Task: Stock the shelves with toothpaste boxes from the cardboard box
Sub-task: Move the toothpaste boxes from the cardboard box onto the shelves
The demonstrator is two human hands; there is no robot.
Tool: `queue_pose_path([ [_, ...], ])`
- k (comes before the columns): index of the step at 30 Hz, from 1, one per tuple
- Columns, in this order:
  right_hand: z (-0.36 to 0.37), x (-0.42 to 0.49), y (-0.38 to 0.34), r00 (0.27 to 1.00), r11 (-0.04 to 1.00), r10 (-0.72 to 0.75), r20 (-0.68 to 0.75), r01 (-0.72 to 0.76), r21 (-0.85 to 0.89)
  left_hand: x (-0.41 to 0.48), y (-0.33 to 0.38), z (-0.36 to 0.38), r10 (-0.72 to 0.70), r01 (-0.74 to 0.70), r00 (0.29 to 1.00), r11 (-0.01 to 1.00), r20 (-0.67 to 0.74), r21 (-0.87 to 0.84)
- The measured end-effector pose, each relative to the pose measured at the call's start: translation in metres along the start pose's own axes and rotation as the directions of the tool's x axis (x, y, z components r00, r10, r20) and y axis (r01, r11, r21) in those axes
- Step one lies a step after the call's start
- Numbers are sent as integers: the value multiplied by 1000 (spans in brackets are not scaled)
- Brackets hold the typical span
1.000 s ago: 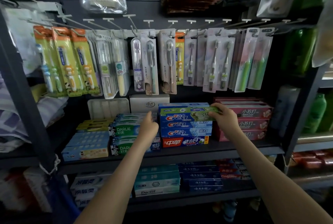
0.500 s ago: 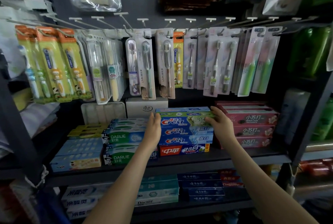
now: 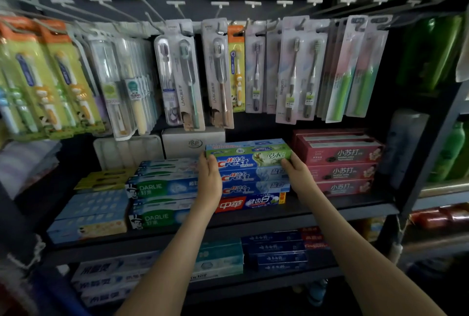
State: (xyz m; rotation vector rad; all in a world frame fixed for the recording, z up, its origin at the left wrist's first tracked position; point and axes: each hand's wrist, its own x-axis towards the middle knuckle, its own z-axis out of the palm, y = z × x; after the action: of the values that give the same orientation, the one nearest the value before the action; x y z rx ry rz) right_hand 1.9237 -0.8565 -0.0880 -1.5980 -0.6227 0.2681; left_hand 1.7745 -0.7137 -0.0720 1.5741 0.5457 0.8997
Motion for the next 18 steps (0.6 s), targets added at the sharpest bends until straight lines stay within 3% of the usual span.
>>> queue_pose_path([
  [8,3,-20,43,998,999,17,-61,-20,-50,-59,-38,12,-53,49,975,999,-218,-22],
  [11,3,-27,61,990,981,112,-91,-125,-150,-74,-51,18,-178,178,965,984,-191,-15],
  [14,3,-27,64,985,952,117,-126,-147,-267,-71,-49,19,-259,268,949,963,-177,23],
  [18,3,-24,66,985,963,100,-138,-130,-237,-71,-42,23,-273,289,951,952,-142,103],
])
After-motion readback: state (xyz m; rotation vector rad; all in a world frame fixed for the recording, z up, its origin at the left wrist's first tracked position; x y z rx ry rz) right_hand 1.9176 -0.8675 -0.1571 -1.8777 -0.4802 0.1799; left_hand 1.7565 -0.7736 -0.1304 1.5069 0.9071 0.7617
